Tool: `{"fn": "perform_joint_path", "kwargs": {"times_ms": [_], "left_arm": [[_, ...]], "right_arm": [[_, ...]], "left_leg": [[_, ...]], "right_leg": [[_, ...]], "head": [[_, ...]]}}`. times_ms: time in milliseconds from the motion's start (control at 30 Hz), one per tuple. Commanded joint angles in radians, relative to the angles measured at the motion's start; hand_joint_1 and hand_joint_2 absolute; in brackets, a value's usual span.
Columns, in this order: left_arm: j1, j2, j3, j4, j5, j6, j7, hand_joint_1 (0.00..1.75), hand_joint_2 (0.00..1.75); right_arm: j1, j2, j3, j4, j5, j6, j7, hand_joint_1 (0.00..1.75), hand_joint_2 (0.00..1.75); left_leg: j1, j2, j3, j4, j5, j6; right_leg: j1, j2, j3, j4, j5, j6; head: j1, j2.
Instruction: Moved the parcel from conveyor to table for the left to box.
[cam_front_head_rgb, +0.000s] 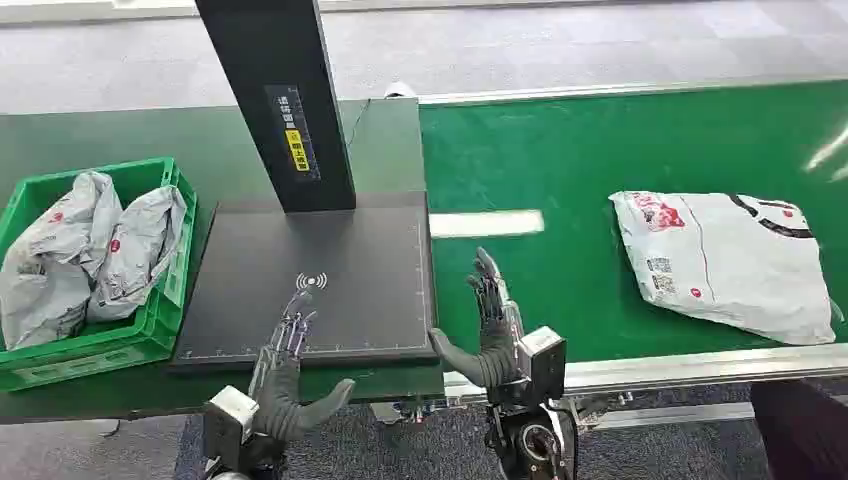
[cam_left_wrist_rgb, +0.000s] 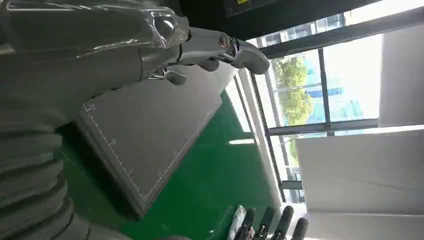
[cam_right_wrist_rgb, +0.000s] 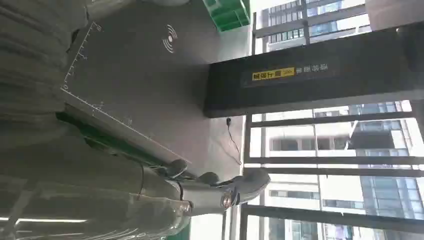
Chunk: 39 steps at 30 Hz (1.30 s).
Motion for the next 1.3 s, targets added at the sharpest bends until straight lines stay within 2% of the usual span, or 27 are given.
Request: {"fn": "perform_joint_path", "kwargs": {"times_ms": [33, 67, 100, 167, 267, 333, 400, 433, 500, 567, 733, 833, 867, 900, 967, 1033, 1167, 1300], "left_arm": [[-0.005, 0.013, -0.006, 0.023, 0.000, -0.003, 0.008, 0.00, 1.75], [-0.004, 0.013, -0.005, 0.022, 0.001, -0.003, 0.008, 0.00, 1.75], [0.003, 0.013, -0.003, 0.013, 0.001, -0.002, 0.009, 0.00, 1.75], [0.007, 0.015, -0.005, 0.010, 0.002, -0.003, 0.009, 0.00, 1.75], [0.011, 0.019, -0.012, 0.026, 0.008, -0.005, 0.008, 0.00, 1.75], [0.006, 0.023, -0.014, 0.050, 0.021, -0.005, -0.004, 0.00, 1.75], [0.011, 0.025, -0.016, 0.041, 0.028, -0.004, -0.009, 0.00, 1.75], [0.014, 0.025, -0.016, 0.032, 0.032, -0.005, -0.008, 0.00, 1.75], [0.021, 0.025, -0.010, 0.012, 0.042, -0.010, -0.003, 0.00, 1.75], [0.028, 0.030, -0.005, 0.000, 0.048, -0.016, 0.001, 0.00, 1.75], [0.027, 0.033, -0.003, -0.004, 0.048, -0.026, 0.003, 0.00, 1.75], [0.030, 0.037, -0.005, -0.010, 0.048, -0.029, 0.006, 0.00, 1.75], [0.031, 0.039, -0.006, -0.012, 0.048, -0.031, 0.008, 0.00, 1.75], [0.030, 0.041, -0.006, -0.010, 0.048, -0.034, 0.008, 0.00, 1.75], [0.025, 0.040, -0.006, -0.006, 0.047, -0.043, 0.010, 0.00, 1.75], [0.021, 0.037, -0.003, -0.004, 0.042, -0.056, 0.013, 0.00, 1.75], [0.005, 0.038, -0.001, 0.020, 0.035, -0.074, 0.012, 0.00, 1.75], [-0.005, 0.039, 0.000, 0.035, 0.034, -0.078, 0.010, 0.00, 1.75]], "right_arm": [[-0.013, -0.011, 0.001, 0.015, 0.015, -0.011, 0.006, 0.00, 1.75], [-0.013, -0.015, -0.001, 0.008, 0.027, -0.029, 0.007, 0.00, 1.75], [-0.014, -0.033, -0.009, -0.023, 0.090, -0.096, 0.023, 0.00, 1.75], [-0.044, -0.078, -0.042, -0.021, 0.186, -0.174, 0.108, 0.00, 1.75], [-0.139, -0.164, -0.200, 0.059, 0.270, -0.252, 0.175, 0.00, 1.75], [-0.268, -0.265, -0.327, 0.238, 0.381, -0.362, 0.225, 0.00, 1.75], [-0.434, -0.372, -0.401, 0.484, 0.549, -0.547, 0.297, 0.00, 1.75], [-0.503, -0.420, -0.428, 0.586, 0.616, -0.637, 0.369, 0.00, 1.75], [-0.604, -0.511, -0.469, 0.718, 0.680, -0.661, 0.450, 0.00, 1.75], [-0.646, -0.563, -0.488, 0.771, 0.723, -0.678, 0.511, 0.00, 1.75], [-0.647, -0.607, -0.538, 0.786, 0.797, -0.709, 0.601, 0.00, 1.75], [-0.665, -0.630, -0.558, 0.803, 0.810, -0.663, 0.651, 0.00, 1.75], [-0.678, -0.635, -0.583, 0.814, 0.792, -0.605, 0.661, 0.00, 1.75], [-0.693, -0.644, -0.612, 0.824, 0.770, -0.497, 0.670, 0.00, 1.75], [-0.694, -0.654, -0.638, 0.824, 0.769, -0.406, 0.697, 0.00, 1.75], [-0.679, -0.653, -0.691, 0.822, 0.744, -0.299, 0.668, 0.00, 1.75], [-0.618, -0.645, -0.743, 0.817, 0.726, -0.138, 0.539, 0.00, 1.75], [-0.595, -0.639, -0.717, 0.822, 0.774, -0.112, 0.551, 0.00, 1.75]], "left_leg": [[0.000, -0.001, 0.002, -0.001, 0.000, 0.000], [0.000, -0.001, 0.002, -0.002, 0.000, -0.001], [0.000, -0.001, 0.002, -0.001, 0.000, 0.000], [-0.001, -0.001, 0.002, -0.001, 0.000, 0.000], [-0.001, -0.002, 0.002, -0.001, 0.001, 0.000], [-0.002, -0.002, 0.002, -0.002, 0.001, 0.001], [-0.002, -0.004, 0.003, -0.003, 0.003, 0.002], [-0.002, -0.003, 0.004, -0.004, 0.004, 0.002], [-0.004, -0.001, 0.002, -0.001, 0.002, 0.003], [-0.007, -0.003, 0.000, 0.000, 0.003, 0.005], [-0.008, -0.006, 0.001, -0.001, 0.003, 0.005], [-0.008, -0.007, 0.000, 0.000, 0.003, 0.005], [-0.008, -0.007, 0.001, -0.001, 0.003, 0.005], [-0.008, -0.006, -0.001, 0.000, 0.003, 0.005], [-0.008, -0.005, -0.002, 0.000, 0.003, 0.006], [-0.008, -0.006, -0.002, 0.000, 0.003, 0.006], [-0.007, -0.007, -0.002, -0.001, 0.003, 0.006], [-0.007, -0.007, 0.000, -0.002, 0.003, 0.005]], "right_leg": [[0.000, -0.001, 0.002, -0.001, -0.001, 0.000], [0.000, -0.001, 0.002, -0.001, -0.001, 0.000], [0.000, -0.001, 0.002, -0.001, -0.001, 0.000], [-0.001, -0.001, 0.002, -0.001, -0.001, 0.000], [-0.001, -0.002, 0.002, -0.002, 0.000, 0.001], [-0.002, -0.002, 0.003, -0.002, 0.001, 0.001], [-0.003, -0.005, 0.005, -0.005, 0.002, 0.002], [-0.003, -0.004, 0.006, -0.007, 0.003, 0.003], [-0.005, -0.002, 0.004, -0.003, 0.003, 0.004], [-0.008, -0.004, 0.002, -0.002, 0.004, 0.005], [-0.008, -0.006, 0.003, -0.002, 0.004, 0.006], [-0.008, -0.007, 0.002, -0.001, 0.003, 0.006], [-0.008, -0.007, 0.003, -0.002, 0.003, 0.006], [-0.008, -0.006, 0.001, -0.001, 0.003, 0.006], [-0.009, -0.005, 0.001, 0.000, 0.003, 0.006], [-0.008, -0.007, 0.001, -0.001, 0.003, 0.007], [-0.008, -0.008, 0.002, -0.002, 0.003, 0.007], [-0.007, -0.008, 0.004, -0.003, 0.003, 0.006]], "head": [[0.000, 0.000], [0.000, 0.000], [0.000, 0.000], [0.000, 0.000], [0.000, 0.000], [0.000, 0.000], [0.000, 0.000], [0.000, 0.000], [0.000, 0.000], [0.000, 0.000], [-0.001, 0.000], [-0.001, 0.000], [-0.001, 0.000], [-0.001, 0.000], [-0.001, 0.000], [-0.001, 0.000], [-0.001, 0.000], [-0.002, 0.000]]}}
